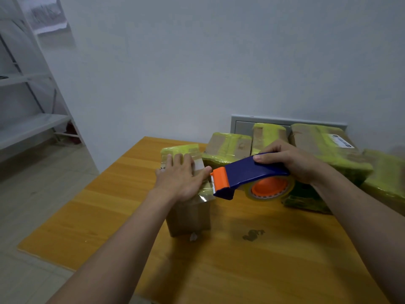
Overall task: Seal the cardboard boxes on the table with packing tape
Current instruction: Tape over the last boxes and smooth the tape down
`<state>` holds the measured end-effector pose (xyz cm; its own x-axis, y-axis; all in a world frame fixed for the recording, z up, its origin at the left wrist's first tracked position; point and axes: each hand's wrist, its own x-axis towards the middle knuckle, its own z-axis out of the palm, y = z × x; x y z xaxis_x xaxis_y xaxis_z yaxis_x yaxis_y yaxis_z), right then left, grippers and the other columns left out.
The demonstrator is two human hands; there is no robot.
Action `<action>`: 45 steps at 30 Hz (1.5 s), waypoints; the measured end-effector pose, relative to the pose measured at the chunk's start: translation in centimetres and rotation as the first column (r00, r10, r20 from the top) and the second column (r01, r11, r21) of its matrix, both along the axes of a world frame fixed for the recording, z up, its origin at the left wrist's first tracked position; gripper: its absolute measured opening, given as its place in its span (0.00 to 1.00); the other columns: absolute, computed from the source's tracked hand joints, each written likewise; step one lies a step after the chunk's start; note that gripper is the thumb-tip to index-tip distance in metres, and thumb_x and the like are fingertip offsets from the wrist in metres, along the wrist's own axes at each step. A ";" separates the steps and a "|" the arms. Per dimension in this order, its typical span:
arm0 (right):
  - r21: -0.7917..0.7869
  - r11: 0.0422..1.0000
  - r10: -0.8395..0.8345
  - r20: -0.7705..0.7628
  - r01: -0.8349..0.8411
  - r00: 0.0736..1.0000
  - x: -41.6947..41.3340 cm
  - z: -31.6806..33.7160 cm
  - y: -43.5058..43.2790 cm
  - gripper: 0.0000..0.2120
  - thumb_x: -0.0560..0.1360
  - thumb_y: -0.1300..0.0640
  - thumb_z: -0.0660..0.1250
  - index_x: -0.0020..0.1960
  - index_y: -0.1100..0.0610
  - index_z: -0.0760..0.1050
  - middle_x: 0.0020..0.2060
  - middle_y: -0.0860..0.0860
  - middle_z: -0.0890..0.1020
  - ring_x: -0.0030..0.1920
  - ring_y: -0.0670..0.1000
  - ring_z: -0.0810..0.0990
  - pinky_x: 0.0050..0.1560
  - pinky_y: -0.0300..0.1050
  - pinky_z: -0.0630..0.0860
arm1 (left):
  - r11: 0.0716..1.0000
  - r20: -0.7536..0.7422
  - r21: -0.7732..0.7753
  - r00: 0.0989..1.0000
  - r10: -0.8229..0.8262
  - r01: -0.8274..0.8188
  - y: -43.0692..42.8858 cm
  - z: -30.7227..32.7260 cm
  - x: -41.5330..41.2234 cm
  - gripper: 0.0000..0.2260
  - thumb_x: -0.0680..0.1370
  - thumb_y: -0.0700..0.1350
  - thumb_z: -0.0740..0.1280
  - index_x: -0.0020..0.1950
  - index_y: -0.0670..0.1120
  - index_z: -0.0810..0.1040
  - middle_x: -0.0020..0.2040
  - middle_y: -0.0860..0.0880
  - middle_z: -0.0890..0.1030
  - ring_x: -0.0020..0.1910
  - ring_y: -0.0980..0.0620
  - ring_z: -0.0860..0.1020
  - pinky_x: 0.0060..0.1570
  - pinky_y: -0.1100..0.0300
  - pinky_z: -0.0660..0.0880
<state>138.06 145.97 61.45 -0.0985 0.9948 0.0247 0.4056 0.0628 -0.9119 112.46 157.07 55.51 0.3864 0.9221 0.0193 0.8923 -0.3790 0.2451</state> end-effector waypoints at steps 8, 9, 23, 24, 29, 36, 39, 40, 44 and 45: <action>-0.039 0.999 0.036 -0.036 -0.037 0.999 0.9 -0.8 0.1 0.19 0.68 0.40 0.72 0.38 0.57 0.83 0.33 0.56 0.82 0.30 0.51 0.79 0.35 0.38 0.75 | 1.000 0.017 0.002 1.000 -0.017 0.016 -0.1 0.1 -0.1 0.35 0.78 0.74 0.50 0.75 0.53 0.64 0.81 0.49 0.59 0.84 0.44 0.48 0.74 0.32 0.58; -0.040 0.999 0.029 -0.028 -0.030 0.999 0.9 -0.7 0.1 0.18 0.69 0.41 0.72 0.38 0.57 0.83 0.33 0.56 0.82 0.30 0.51 0.79 0.35 0.38 0.75 | 1.000 0.016 0.002 1.000 -0.016 0.016 -0.1 0.1 -0.1 0.35 0.78 0.74 0.50 0.75 0.52 0.64 0.82 0.49 0.59 0.84 0.44 0.48 0.74 0.32 0.58; 0.077 0.993 -0.117 0.564 0.089 0.818 -4.6 3.8 -0.6 0.14 0.75 0.43 0.72 0.50 0.54 0.82 0.41 0.49 0.85 0.43 0.50 0.83 0.42 0.43 0.80 | 1.000 -0.020 0.025 1.000 -0.012 0.012 -0.4 0.2 0.4 0.32 0.79 0.73 0.52 0.74 0.52 0.64 0.80 0.48 0.62 0.83 0.43 0.52 0.72 0.34 0.62; 0.097 0.992 -0.123 0.599 0.081 0.792 -5.0 4.0 -0.6 0.15 0.74 0.42 0.72 0.51 0.53 0.81 0.42 0.48 0.84 0.43 0.50 0.83 0.41 0.41 0.80 | 1.000 -0.023 0.028 1.000 -0.011 0.011 -0.4 0.2 0.4 0.33 0.78 0.74 0.52 0.74 0.52 0.64 0.79 0.48 0.63 0.82 0.43 0.53 0.72 0.34 0.63; 0.153 0.987 -0.146 0.672 0.056 0.726 -5.7 4.0 -1.2 0.17 0.75 0.42 0.72 0.52 0.54 0.81 0.41 0.48 0.85 0.43 0.49 0.83 0.41 0.41 0.81 | 0.999 -0.030 0.034 0.999 -0.018 0.019 -0.3 0.2 0.3 0.39 0.73 0.78 0.54 0.74 0.52 0.64 0.77 0.48 0.65 0.79 0.44 0.60 0.69 0.35 0.68; 0.159 0.977 -0.211 0.823 0.143 0.527 -2.0 2.8 -3.3 0.19 0.73 0.39 0.72 0.49 0.55 0.82 0.35 0.46 0.82 0.37 0.46 0.79 0.37 0.40 0.77 | 0.999 -0.009 0.029 1.000 -0.012 0.012 -0.5 0.5 -0.3 0.36 0.75 0.76 0.54 0.73 0.52 0.65 0.76 0.48 0.65 0.78 0.45 0.60 0.69 0.36 0.66; 0.199 0.964 -0.263 0.813 0.176 0.519 -0.7 1.4 -4.2 0.19 0.74 0.38 0.71 0.50 0.54 0.82 0.35 0.45 0.81 0.38 0.45 0.79 0.36 0.38 0.75 | 1.000 -0.025 0.023 1.000 0.000 0.001 -0.5 0.5 0.1 0.42 0.72 0.80 0.50 0.76 0.51 0.63 0.79 0.48 0.63 0.80 0.43 0.58 0.71 0.34 0.65; 0.230 0.957 -0.290 0.802 0.178 0.522 -0.9 0.7 -4.3 0.19 0.74 0.37 0.70 0.50 0.53 0.82 0.35 0.44 0.81 0.37 0.45 0.79 0.35 0.38 0.75 | 1.000 -0.033 0.021 0.999 0.000 0.001 -0.7 0.6 0.3 0.45 0.71 0.81 0.49 0.77 0.51 0.62 0.80 0.47 0.62 0.81 0.43 0.57 0.71 0.33 0.64; 0.353 0.924 -0.372 0.740 0.147 0.560 -3.4 -3.1 -3.2 0.20 0.76 0.36 0.67 0.48 0.53 0.82 0.32 0.41 0.76 0.35 0.43 0.76 0.33 0.36 0.68 | 0.999 -0.044 0.037 0.999 0.012 -0.010 -0.8 0.5 0.2 0.44 0.71 0.80 0.55 0.77 0.52 0.61 0.79 0.46 0.62 0.80 0.41 0.59 0.71 0.35 0.65; 0.367 0.919 -0.382 0.732 0.146 0.563 -4.0 -4.2 -2.8 0.20 0.76 0.36 0.66 0.47 0.54 0.82 0.32 0.41 0.75 0.34 0.42 0.75 0.33 0.36 0.67 | 0.999 -0.046 0.043 0.999 0.018 -0.016 -0.9 0.5 0.3 0.43 0.72 0.79 0.57 0.77 0.52 0.62 0.79 0.46 0.63 0.80 0.41 0.59 0.70 0.35 0.66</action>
<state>134.10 143.19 57.27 0.0701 0.9491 0.3070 0.9792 -0.0067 -0.2030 112.73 156.22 56.02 0.3719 0.9274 0.0410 0.9088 -0.3727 0.1874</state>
